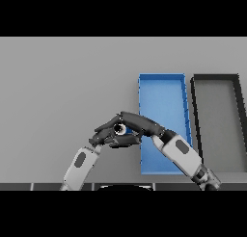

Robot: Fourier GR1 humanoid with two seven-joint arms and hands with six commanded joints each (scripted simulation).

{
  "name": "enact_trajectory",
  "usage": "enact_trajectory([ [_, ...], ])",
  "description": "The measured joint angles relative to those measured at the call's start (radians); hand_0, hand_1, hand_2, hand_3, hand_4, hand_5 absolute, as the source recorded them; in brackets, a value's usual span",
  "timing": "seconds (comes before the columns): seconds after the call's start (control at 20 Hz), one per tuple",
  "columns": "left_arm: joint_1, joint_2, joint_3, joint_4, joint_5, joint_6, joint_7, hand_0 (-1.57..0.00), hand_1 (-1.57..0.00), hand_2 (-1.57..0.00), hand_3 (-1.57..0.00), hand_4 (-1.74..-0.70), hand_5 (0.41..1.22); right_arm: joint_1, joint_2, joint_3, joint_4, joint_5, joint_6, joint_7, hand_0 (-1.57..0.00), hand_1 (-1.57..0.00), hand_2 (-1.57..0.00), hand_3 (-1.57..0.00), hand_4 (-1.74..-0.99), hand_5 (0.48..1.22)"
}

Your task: Pick up the blue pipe and place it into the blue bin.

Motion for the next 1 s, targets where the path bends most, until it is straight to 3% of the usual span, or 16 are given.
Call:
enact_trajectory([
  [0.15,-0.001,-0.003,0.015,0.0,0.02,0.005,0.036,-0.12,-0.11,-0.11,-0.1,-0.97,0.647,-0.006,0.012,-0.002,0.009,0.017,-0.005,-0.018,-1.57,-1.57,-1.57,-1.57,-1.74,1.219],
  [0.35,0.015,0.008,0.022,-0.004,0.025,0.002,0.055,-0.05,-0.05,-0.04,-0.04,-0.95,0.513,0.0,0.02,-0.002,0.0,0.002,-0.018,-0.033,-1.57,-1.57,-1.57,-1.57,-1.741,1.22],
  [0.45,0.025,0.008,0.01,0.004,0.007,0.012,0.028,-0.03,-0.03,-0.03,-0.03,-0.93,0.484,-0.006,0.033,-0.025,0.009,-0.046,-0.023,-0.004,-1.57,-1.57,-1.57,-1.57,-1.741,1.22],
  [0.55,0.02,0.005,0.013,0.005,0.012,0.01,0.053,-0.02,-0.02,-0.02,-0.02,-0.92,0.474,-0.033,0.043,-0.054,-0.003,-0.118,-0.042,0.017,-1.57,-1.57,-1.57,-1.57,-1.741,1.221],
  [0.7,0.005,0.005,0.019,0.018,0.015,0.006,0.071,-0.01,-0.01,-0.01,-0.01,-0.91,0.456,-0.128,0.03,-0.124,-0.005,-0.257,-0.103,0.103,-1.57,-1.57,-1.57,-1.57,-1.741,1.221],
  [0.8,0.011,0.004,0.012,0.023,0.009,0.005,0.054,-0.01,-0.01,-0.01,0.0,-0.91,0.445,-0.209,0.02,-0.168,0.005,-0.34,-0.129,0.128,-1.57,-1.57,-1.57,-1.57,-1.741,1.221],
  [0.95,0.016,0.003,0.008,0.012,0.017,-0.005,0.079,0.0,0.0,0.0,0.0,-0.91,0.435,-0.345,-0.021,-0.255,0.069,-0.445,-0.133,0.104,-1.57,-1.57,-1.57,-1.57,-1.741,1.221],
  [1.0,0.004,0.005,0.018,0.027,0.009,0.003,0.086,0.0,0.0,0.0,0.0,-0.9,0.433,-0.39,-0.04,-0.28,0.089,-0.437,-0.16,0.087,-1.57,-1.57,-1.57,-1.57,-1.741,1.221],
])
